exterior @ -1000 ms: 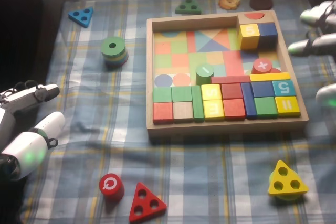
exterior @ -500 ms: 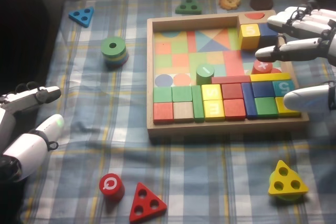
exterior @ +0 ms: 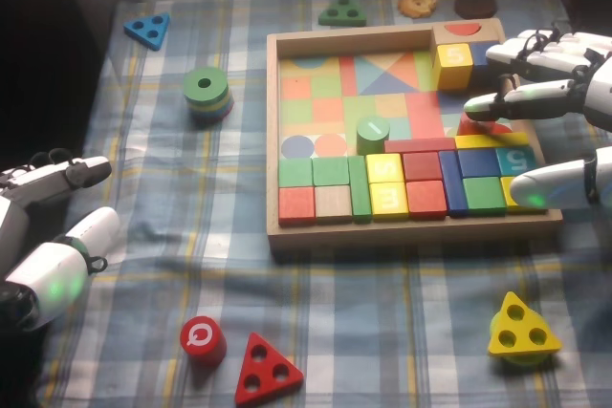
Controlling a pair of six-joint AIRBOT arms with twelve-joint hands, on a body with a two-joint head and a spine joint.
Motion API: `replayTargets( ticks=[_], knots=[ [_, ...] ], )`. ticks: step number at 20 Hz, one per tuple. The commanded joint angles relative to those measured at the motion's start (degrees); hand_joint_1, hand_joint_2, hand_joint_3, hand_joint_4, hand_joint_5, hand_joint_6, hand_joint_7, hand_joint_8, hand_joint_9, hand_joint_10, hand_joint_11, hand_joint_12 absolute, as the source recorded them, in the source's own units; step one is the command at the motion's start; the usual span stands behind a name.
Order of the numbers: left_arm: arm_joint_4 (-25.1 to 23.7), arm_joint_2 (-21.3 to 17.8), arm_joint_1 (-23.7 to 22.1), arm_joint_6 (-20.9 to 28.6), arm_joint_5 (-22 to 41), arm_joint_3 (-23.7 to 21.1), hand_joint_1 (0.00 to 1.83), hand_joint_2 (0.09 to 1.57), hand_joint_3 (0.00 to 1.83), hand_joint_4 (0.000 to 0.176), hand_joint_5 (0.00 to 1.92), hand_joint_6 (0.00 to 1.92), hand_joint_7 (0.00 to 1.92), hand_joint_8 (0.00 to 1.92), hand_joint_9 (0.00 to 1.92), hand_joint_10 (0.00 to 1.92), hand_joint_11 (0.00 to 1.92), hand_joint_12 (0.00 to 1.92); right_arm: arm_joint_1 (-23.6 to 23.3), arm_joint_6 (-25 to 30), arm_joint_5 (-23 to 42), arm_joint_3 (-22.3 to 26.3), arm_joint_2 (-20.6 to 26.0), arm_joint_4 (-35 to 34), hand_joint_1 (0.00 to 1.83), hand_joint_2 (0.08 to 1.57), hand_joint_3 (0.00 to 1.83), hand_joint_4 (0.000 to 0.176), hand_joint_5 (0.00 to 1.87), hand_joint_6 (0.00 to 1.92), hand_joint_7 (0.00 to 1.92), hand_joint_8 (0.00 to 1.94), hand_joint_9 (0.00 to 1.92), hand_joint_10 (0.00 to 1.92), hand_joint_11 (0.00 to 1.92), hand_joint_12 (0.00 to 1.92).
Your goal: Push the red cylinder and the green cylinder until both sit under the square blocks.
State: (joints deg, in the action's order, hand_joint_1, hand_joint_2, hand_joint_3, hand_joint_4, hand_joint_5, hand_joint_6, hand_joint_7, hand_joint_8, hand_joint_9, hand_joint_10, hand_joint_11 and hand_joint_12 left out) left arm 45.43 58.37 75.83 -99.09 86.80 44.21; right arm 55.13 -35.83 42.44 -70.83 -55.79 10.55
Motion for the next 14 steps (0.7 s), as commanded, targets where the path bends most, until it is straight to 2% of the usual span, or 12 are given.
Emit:
replayTargets(
  ticks=[1,2,3,8,14],
  knots=[
    [-2.27,-0.17,-0.5,0.51,6.48,-0.03,0.5,1.35,0.0,0.0,0.6,0.0,0.48,0.0,0.42,0.04,0.0,0.48,-0.71,0.47,5.32,-0.29,-0.13,-1.36,0.0,0.97,0.01,0.16,0.34,0.0,0.0,0.0,0.0,0.0,0.0,0.0],
    [-2.27,-0.16,-0.5,0.53,6.51,-0.03,0.49,1.36,0.0,0.0,0.59,0.0,0.47,0.0,0.41,0.04,0.0,0.45,-0.71,0.47,4.83,-0.37,-0.13,-1.36,0.0,0.97,0.0,0.173,0.35,0.01,0.0,0.0,0.0,0.0,0.0,0.0],
    [-2.27,-0.16,-0.5,0.54,6.52,-0.05,0.5,1.35,0.0,0.0,0.59,0.0,0.47,0.0,0.41,0.04,0.0,0.41,-0.71,0.47,4.62,-0.36,-0.11,-1.36,0.0,0.98,0.01,0.175,0.35,0.01,0.0,0.0,0.0,0.0,0.0,0.0],
    [-2.26,-0.13,-0.49,0.59,6.52,-0.11,0.49,1.37,0.0,0.0,0.6,0.0,0.48,0.0,0.41,0.04,0.0,0.43,-0.57,0.47,3.56,1.18,2.4,-1.17,0.0,1.0,0.01,0.172,0.37,0.01,0.0,0.0,0.0,0.0,0.0,0.0],
    [-2.11,-0.1,-0.47,0.59,6.43,-0.11,0.45,1.36,0.0,0.0,0.56,0.0,0.45,0.0,0.39,0.02,0.0,0.34,-0.58,0.47,3.57,2.14,4.11,-1.13,0.0,1.0,0.01,0.176,0.37,0.01,0.0,0.0,0.0,0.0,0.0,0.0]
  ],
)
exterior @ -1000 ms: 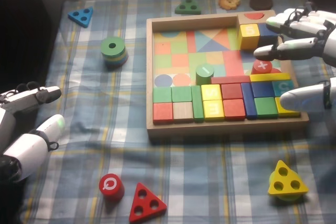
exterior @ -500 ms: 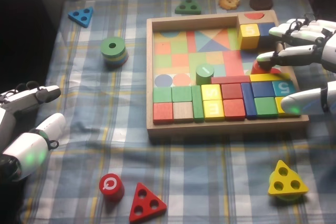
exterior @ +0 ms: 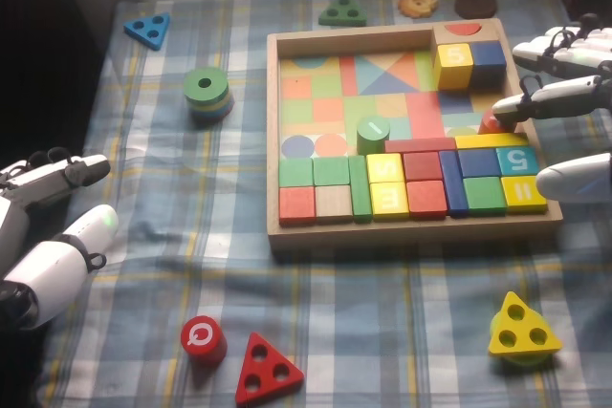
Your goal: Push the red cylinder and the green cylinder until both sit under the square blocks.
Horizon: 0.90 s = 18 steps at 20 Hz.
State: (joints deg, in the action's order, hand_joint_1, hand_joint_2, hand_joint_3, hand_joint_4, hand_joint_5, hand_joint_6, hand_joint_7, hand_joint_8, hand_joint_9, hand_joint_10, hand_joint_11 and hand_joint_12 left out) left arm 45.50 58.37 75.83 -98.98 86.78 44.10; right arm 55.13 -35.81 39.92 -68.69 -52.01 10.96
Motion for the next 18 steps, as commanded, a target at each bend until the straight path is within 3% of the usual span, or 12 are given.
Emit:
replayTargets(
  ticks=[1,4,7,10,11,13,16,17,18],
  knots=[
    [-2.17,-0.1,-0.47,0.48,6.46,0.0,0.45,1.36,0.0,0.004,0.56,0.0,0.45,0.0,0.39,0.02,0.0,0.33,-0.59,0.44,6.45,0.09,0.43,-1.55,0.0,1.0,0.01,0.176,0.37,0.01,0.0,0.0,0.0,0.0,0.0,0.0],
    [-2.13,-0.12,-0.46,0.48,6.44,0.01,0.43,1.35,0.0,0.0,0.57,0.0,0.46,0.0,0.41,0.02,0.0,0.38,-0.93,0.44,9.15,1.02,1.4,-1.82,0.0,0.98,0.0,0.176,0.37,0.0,0.0,0.0,0.0,0.0,0.0,0.0],
    [-2.13,-0.12,-0.46,0.48,6.36,0.03,0.38,1.36,0.0,0.011,0.55,0.0,0.44,0.0,0.4,0.02,0.0,0.32,-2.22,0.44,11.44,2.11,2.9,-1.91,0.0,0.97,0.0,0.176,0.38,0.01,0.0,0.0,0.0,0.0,0.0,0.0],
    [-2.16,-0.04,-0.46,0.48,6.27,0.09,0.4,1.35,0.0,0.001,0.56,0.0,0.45,0.0,0.4,0.01,0.0,0.36,-3.48,0.47,13.73,2.64,2.87,-1.27,0.0,1.01,0.01,0.146,0.43,0.02,0.02,0.01,0.0,0.0,0.0,0.0],
    [-2.22,-0.05,-0.47,0.48,6.13,0.12,0.39,1.35,0.0,0.002,0.56,0.0,0.44,0.0,0.39,0.01,0.0,0.31,-4.51,0.67,13.78,2.45,1.83,0.07,0.0,1.0,0.01,0.151,0.43,0.02,0.02,0.0,0.0,0.0,0.0,0.0],
    [-2.32,-0.05,-0.48,0.73,6.28,0.14,0.4,1.35,0.0,0.006,0.56,0.0,0.45,0.0,0.4,0.01,0.0,0.35,-6.52,3.98,13.75,0.72,-1.2,3.88,0.0,1.01,0.01,0.126,0.4,0.0,0.0,0.0,0.0,0.0,0.0,0.0],
    [-2.4,-0.01,-0.48,0.75,6.09,0.35,0.42,1.35,0.0,0.004,0.56,0.0,0.45,0.0,0.39,0.0,0.0,0.25,-9.35,6.94,11.99,-2.44,-5.98,8.11,0.0,0.97,0.0,0.136,0.39,0.0,0.0,0.0,0.0,0.0,0.0,0.0],
    [-2.44,-0.01,-0.48,0.75,5.94,0.43,0.44,1.34,0.0,0.0,0.57,0.01,0.46,0.0,0.4,0.01,0.0,0.3,-9.89,8.13,11.15,-3.62,-7.64,9.46,0.0,1.0,0.0,0.13,0.39,0.0,0.0,0.0,0.0,0.0,0.0,0.0],
    [-2.63,-0.02,-0.48,0.77,5.74,0.53,0.44,1.35,0.0,0.0,0.57,0.01,0.45,0.0,0.4,0.01,0.0,0.31,-10.34,9.17,10.4,-4.76,-9.22,10.77,0.0,1.0,0.0,0.111,0.38,0.0,0.0,0.0,0.0,0.0,0.0,0.0]
  ],
)
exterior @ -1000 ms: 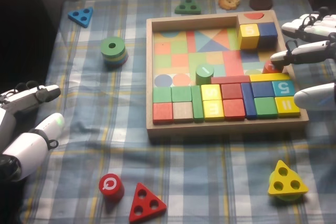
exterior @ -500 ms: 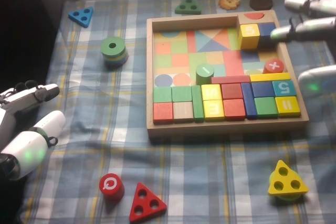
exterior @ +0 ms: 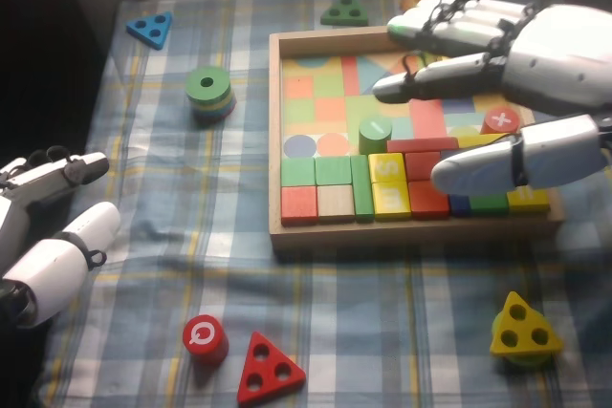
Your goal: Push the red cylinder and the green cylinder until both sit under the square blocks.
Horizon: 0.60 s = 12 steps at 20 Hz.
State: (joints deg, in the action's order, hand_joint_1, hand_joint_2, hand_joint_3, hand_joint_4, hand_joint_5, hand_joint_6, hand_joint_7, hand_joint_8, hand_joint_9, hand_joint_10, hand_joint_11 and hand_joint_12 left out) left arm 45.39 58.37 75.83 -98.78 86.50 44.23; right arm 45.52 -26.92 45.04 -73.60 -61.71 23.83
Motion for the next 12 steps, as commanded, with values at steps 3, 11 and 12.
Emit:
replayTargets(
  ticks=[3,11,12],
  knots=[
    [-2.75,-0.02,-0.5,0.84,5.83,0.51,0.42,1.34,0.0,0.0,0.56,0.0,0.45,0.0,0.39,0.0,0.0,0.36,-1.11,1.12,3.42,-1.6,-2.17,-0.36,0.0,1.03,0.02,0.073,0.37,0.01,0.0,0.0,0.0,0.0,0.0,0.0],
    [-2.75,0.01,-0.5,0.85,5.74,0.5,0.4,1.35,0.0,0.005,0.56,0.0,0.45,0.0,0.41,0.01,0.0,0.41,-1.31,1.12,0.39,-4.31,-5.39,1.11,0.0,1.04,0.01,0.08,0.4,0.0,0.0,0.0,0.0,0.0,0.0,0.0],
    [-2.75,0.01,-0.5,0.85,5.74,0.49,0.38,1.35,0.0,0.007,0.56,0.0,0.45,0.0,0.41,0.01,0.0,0.4,-1.33,1.12,-0.02,-4.45,-5.55,1.32,0.0,1.03,0.0,0.101,0.39,0.0,0.0,0.0,0.0,0.0,0.0,0.0]
  ],
)
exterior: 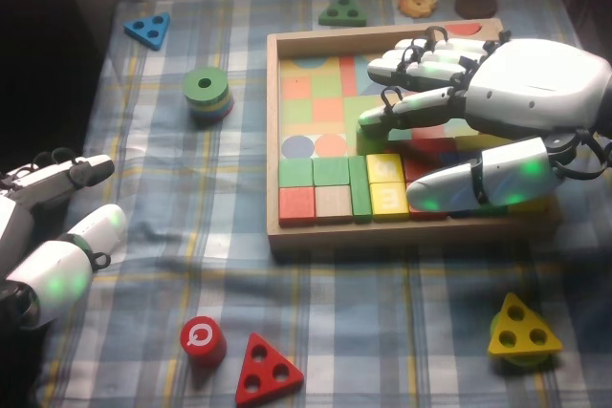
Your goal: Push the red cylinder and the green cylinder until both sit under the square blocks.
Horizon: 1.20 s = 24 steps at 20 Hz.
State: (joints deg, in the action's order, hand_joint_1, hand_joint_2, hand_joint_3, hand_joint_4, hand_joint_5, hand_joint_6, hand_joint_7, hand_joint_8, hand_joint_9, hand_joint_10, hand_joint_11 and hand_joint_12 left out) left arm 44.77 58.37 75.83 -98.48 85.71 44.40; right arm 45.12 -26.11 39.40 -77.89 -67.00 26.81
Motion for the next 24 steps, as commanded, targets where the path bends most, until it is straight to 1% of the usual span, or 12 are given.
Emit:
replayTargets(
  ticks=[1,3,4,5,6,8,12,13,14,17,21,24],
  knots=[
    [-2.14,0.0,-0.5,0.54,6.54,0.3,0.38,1.35,0.0,0.013,0.56,0.0,0.45,0.0,0.41,0.01,0.0,0.4,-0.94,0.31,5.07,-0.25,-0.31,-1.29,0.0,1.04,0.01,0.115,0.39,0.0,0.0,0.0,0.0,0.0,0.0,0.0],
    [-2.13,0.0,-0.5,0.62,6.55,0.29,0.35,1.36,0.0,0.017,0.54,0.0,0.45,0.0,0.39,0.01,0.0,0.34,-0.93,0.31,4.22,-0.34,-0.29,-0.8,0.0,1.02,0.0,0.145,0.36,0.0,0.0,0.0,0.0,0.0,0.0,0.0],
    [-2.12,0.02,-0.5,0.62,6.55,0.27,0.36,1.36,0.0,0.01,0.54,0.0,0.45,0.0,0.39,0.01,0.0,0.34,-0.93,0.31,3.78,-0.34,-0.19,-0.6,0.0,1.02,0.0,0.135,0.37,0.01,0.0,0.0,0.0,0.0,0.0,0.0],
    [-2.12,0.02,-0.5,0.62,6.55,0.25,0.35,1.36,0.0,0.011,0.54,0.0,0.44,0.0,0.39,0.01,0.0,0.35,-0.93,0.31,3.37,-0.29,-0.17,-0.35,0.0,1.02,0.0,0.105,0.4,0.02,0.0,0.0,0.0,0.0,0.0,0.0],
    [-2.12,0.02,-0.5,0.62,6.55,0.25,0.33,1.36,0.0,0.019,0.54,0.0,0.44,0.0,0.4,0.01,0.0,0.38,-0.93,0.31,3.03,-0.17,-0.16,-0.19,0.0,1.02,0.0,0.09,0.41,0.02,0.0,0.0,0.0,0.0,0.0,0.0],
    [-2.11,0.02,-0.5,0.62,6.56,0.24,0.38,1.35,0.0,0.01,0.56,0.0,0.45,0.0,0.4,0.01,0.0,0.39,-0.93,0.31,2.52,0.29,0.24,-0.09,0.0,1.03,0.0,0.07,0.41,0.02,0.0,0.0,0.0,0.0,0.0,0.0],
    [-2.04,0.07,-0.49,0.63,6.58,0.21,0.41,1.34,0.0,0.006,0.57,0.01,0.45,0.0,0.39,0.01,0.0,0.38,-0.93,0.31,2.49,1.11,1.82,-0.1,0.0,0.98,0.0,0.075,0.42,0.01,0.0,0.0,0.0,0.0,0.0,0.0],
    [-2.04,0.07,-0.49,0.63,6.56,0.2,0.44,1.34,0.0,0.0,0.58,0.01,0.45,0.0,0.39,0.01,0.0,0.38,-0.93,0.31,2.44,1.12,2.13,-0.1,0.0,0.97,0.0,0.095,0.42,0.01,0.0,0.0,0.0,0.0,0.0,0.0],
    [-2.04,0.07,-0.49,0.63,6.56,0.2,0.42,1.34,0.0,0.018,0.56,0.0,0.43,0.0,0.38,0.0,0.0,0.33,-0.93,0.31,2.37,1.15,2.3,-0.1,0.0,0.98,0.0,0.115,0.41,0.01,0.0,0.0,0.0,0.0,0.0,0.0],
    [-2.03,0.02,-0.49,0.63,6.56,0.19,0.39,1.34,0.0,0.019,0.55,0.0,0.44,0.0,0.39,0.01,0.0,0.32,-0.92,0.27,1.84,1.55,3.35,-0.08,0.0,0.98,0.0,0.133,0.39,0.0,0.0,0.0,0.0,0.0,0.0,0.0],
    [-2.01,0.01,-0.48,0.63,6.57,0.13,0.4,1.34,0.0,0.029,0.55,0.0,0.44,0.0,0.4,0.01,0.0,0.39,-0.81,0.19,0.53,2.56,5.26,-0.09,0.0,0.98,0.0,0.122,0.39,0.0,0.0,0.0,0.0,0.0,0.0,0.0],
    [-1.99,-0.02,-0.48,0.63,6.61,0.09,0.39,1.34,0.0,0.02,0.55,0.0,0.44,0.0,0.39,0.0,0.0,0.36,-0.48,0.05,0.21,3.52,7.28,-0.3,0.0,0.99,0.0,0.118,0.4,0.0,0.0,0.0,0.0,0.0,0.0,0.0]
  ],
)
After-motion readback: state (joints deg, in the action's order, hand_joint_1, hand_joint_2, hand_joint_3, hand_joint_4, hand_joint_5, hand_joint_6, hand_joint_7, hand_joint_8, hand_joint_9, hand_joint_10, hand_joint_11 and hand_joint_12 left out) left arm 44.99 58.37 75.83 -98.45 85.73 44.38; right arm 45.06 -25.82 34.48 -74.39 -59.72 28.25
